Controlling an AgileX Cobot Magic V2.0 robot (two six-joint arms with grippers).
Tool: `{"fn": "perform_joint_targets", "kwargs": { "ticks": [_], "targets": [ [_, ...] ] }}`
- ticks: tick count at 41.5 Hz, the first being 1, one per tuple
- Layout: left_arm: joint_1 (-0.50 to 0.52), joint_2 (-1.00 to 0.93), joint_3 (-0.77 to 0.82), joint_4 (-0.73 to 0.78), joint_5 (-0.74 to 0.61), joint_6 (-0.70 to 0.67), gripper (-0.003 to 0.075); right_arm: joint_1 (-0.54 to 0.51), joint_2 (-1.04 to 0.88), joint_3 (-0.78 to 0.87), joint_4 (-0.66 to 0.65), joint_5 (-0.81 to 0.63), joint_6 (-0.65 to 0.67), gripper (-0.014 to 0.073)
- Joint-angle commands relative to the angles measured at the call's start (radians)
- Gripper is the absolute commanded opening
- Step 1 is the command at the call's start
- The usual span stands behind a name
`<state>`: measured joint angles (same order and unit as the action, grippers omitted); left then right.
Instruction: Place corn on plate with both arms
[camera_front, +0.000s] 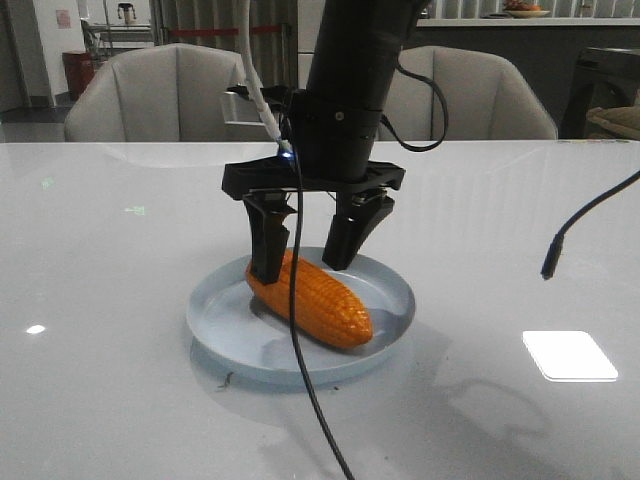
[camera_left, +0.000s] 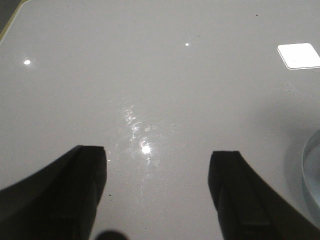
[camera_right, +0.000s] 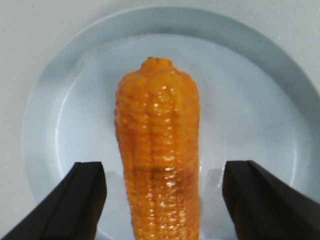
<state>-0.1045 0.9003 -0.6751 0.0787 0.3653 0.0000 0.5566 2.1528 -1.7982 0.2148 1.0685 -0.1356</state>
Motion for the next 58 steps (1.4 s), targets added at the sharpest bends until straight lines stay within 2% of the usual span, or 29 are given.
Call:
{"fn": "perform_joint_targets", "kwargs": {
  "ticks": [1, 8, 16, 30, 35, 47, 52, 58],
  "targets": [
    [0.002, -0.011, -0.028, -0.006, -0.076, -0.008, 0.0496, -0.002, -0.07, -0.071, 0.001, 0.048, -0.01, 0.0594],
    [0.002, -0.011, -0.028, -0.006, -0.067, -0.008, 0.0496, -0.018, -0.103, -0.141, -0.004, 0.151, -0.01, 0.0594],
    [0.002, -0.011, -0.028, -0.006, -0.012, -0.008, 0.0496, -0.077, -0.227, -0.146, -0.01, 0.131, -0.005, 0.0594],
    [0.002, -0.011, -0.028, -0.006, -0.002, -0.008, 0.0496, -0.279, -0.571, -0.084, -0.076, 0.096, -0.005, 0.0594],
    [0.002, -0.011, -0.028, -0.006, -0.002, -0.008, 0.0496, -0.37, -0.716, 0.032, -0.092, 0.045, -0.005, 0.0594],
    [0.002, -0.011, -0.028, -0.006, -0.008, -0.008, 0.0496, -0.579, -1.066, 0.512, -0.092, -0.152, -0.005, 0.0594],
    [0.002, -0.011, -0.028, -0.009, -0.019, -0.008, 0.0496, -0.627, -1.172, 0.672, -0.094, -0.182, -0.006, 0.0594],
    [0.002, -0.011, -0.028, -0.028, -0.028, -0.008, 0.0496, -0.632, -1.273, 0.818, -0.106, -0.187, -0.021, 0.0594]
  ]
}}
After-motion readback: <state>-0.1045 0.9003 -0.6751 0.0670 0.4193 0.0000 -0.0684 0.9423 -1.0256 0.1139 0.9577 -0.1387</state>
